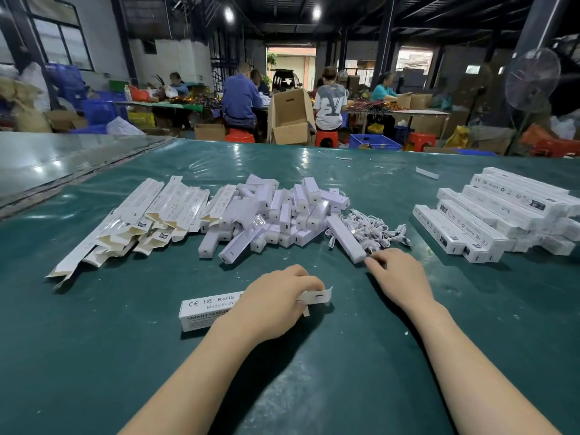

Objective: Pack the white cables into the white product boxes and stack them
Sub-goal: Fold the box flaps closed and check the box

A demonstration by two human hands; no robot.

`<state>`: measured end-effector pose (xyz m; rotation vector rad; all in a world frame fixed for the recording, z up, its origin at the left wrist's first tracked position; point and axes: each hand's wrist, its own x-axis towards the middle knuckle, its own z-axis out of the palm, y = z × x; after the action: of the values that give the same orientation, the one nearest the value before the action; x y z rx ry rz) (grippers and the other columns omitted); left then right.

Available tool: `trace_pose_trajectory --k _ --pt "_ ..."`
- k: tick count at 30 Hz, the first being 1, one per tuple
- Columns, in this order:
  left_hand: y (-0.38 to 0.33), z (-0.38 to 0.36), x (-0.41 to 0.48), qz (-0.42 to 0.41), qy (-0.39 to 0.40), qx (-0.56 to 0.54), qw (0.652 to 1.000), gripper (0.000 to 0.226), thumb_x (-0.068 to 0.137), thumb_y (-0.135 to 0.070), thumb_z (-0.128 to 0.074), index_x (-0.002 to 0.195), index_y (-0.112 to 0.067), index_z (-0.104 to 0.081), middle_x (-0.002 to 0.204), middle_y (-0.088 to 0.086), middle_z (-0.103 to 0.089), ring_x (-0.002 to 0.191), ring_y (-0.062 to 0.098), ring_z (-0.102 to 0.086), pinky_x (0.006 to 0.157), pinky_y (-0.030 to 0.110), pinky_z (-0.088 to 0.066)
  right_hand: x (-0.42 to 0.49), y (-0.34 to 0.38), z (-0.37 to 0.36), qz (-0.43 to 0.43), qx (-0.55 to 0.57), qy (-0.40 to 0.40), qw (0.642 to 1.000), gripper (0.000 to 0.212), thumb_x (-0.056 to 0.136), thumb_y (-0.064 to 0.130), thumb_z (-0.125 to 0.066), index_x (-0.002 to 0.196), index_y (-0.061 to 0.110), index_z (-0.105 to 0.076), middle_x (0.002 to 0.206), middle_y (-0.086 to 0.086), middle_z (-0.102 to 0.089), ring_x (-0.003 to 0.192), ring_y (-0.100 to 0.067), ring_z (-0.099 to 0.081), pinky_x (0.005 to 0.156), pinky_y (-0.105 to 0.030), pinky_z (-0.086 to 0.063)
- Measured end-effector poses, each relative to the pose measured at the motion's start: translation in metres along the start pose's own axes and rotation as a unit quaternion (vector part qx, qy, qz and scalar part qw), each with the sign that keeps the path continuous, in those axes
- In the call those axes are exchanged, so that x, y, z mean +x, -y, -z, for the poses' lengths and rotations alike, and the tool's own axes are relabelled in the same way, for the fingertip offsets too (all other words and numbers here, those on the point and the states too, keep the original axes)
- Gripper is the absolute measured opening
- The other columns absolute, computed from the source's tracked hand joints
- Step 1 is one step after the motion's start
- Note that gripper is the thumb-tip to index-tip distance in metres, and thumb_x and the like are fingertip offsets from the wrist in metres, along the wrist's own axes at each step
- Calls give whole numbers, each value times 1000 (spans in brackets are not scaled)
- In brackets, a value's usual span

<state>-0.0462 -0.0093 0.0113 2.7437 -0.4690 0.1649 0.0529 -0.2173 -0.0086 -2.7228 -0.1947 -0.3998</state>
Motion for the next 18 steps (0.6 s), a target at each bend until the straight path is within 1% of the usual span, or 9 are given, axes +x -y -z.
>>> trace_pose_trajectory --k 2,3,6,8,10,12,13,15,18 --pt "1 4 -1 10 -19 -33 999 31 84 -15 -55 108 -35 -52 110 -12 -54 101 16 -51 85 33 -41 -5 2 6 -11 74 -70 995 28 92 25 -49 87 6 -69 91 -12 -65 91 -32 -56 75 -37 -43" --pt "2 5 -1 15 -27 -42 999 30 82 -16 -57 106 -34 -52 106 -11 -56 100 16 -51 85 33 -42 -8 3 7 1 100 -78 992 26 90 22 -51 80 5 -68 81 -13 -65 83 -33 -57 72 -38 -43" --pt "3 5 -2 25 -32 -45 998 29 81 -18 -59 105 -33 -53 102 -9 -59 98 15 -52 85 33 -43 -16 14 5 42 191 -11 981 20 86 15 -57 69 12 -66 54 -3 -57 62 -26 -51 64 -35 -42" --pt "4 5 -1 28 -34 -46 998 29 80 -18 -59 104 -33 -53 102 -9 -59 97 16 -52 83 32 -43 -14 16 4 24 248 -40 968 19 84 4 -54 82 15 -70 57 -1 -57 61 -23 -50 63 -32 -39" --pt "5 4 -1 23 -39 -46 998 29 81 -17 -59 105 -33 -52 101 -10 -59 95 16 -51 81 30 -41 -9 11 7 -7 240 -98 966 30 80 -6 -48 92 11 -69 77 -5 -60 72 -22 -51 67 -27 -35" --pt "4 3 -1 15 -37 -42 998 30 84 -16 -57 107 -34 -51 101 -11 -55 94 16 -49 78 28 -38 -6 3 6 -17 185 -67 980 33 78 -7 -48 96 11 -68 89 -5 -54 83 -23 -53 71 -25 -33" --pt "3 2 -1 12 -31 -40 999 30 85 -15 -55 107 -35 -51 103 -12 -53 94 17 -49 79 29 -38 -6 1 5 -12 162 -33 986 30 79 -4 -52 97 13 -69 90 -4 -52 81 -22 -53 71 -24 -32" --pt "3 1 -2 10 -16 -42 999 31 86 -13 -52 107 -36 -50 109 -12 -51 96 18 -49 83 32 -41 -7 3 2 7 152 12 988 20 82 7 -59 96 18 -69 88 -1 -52 73 -16 -50 67 -23 -30" --pt "3 2 -2 4 -17 -51 999 29 86 -12 -53 105 -34 -49 113 -13 -49 98 18 -50 85 34 -41 -8 7 4 16 141 23 990 12 82 13 -64 91 18 -70 81 2 -55 74 -15 -51 64 -23 -27"
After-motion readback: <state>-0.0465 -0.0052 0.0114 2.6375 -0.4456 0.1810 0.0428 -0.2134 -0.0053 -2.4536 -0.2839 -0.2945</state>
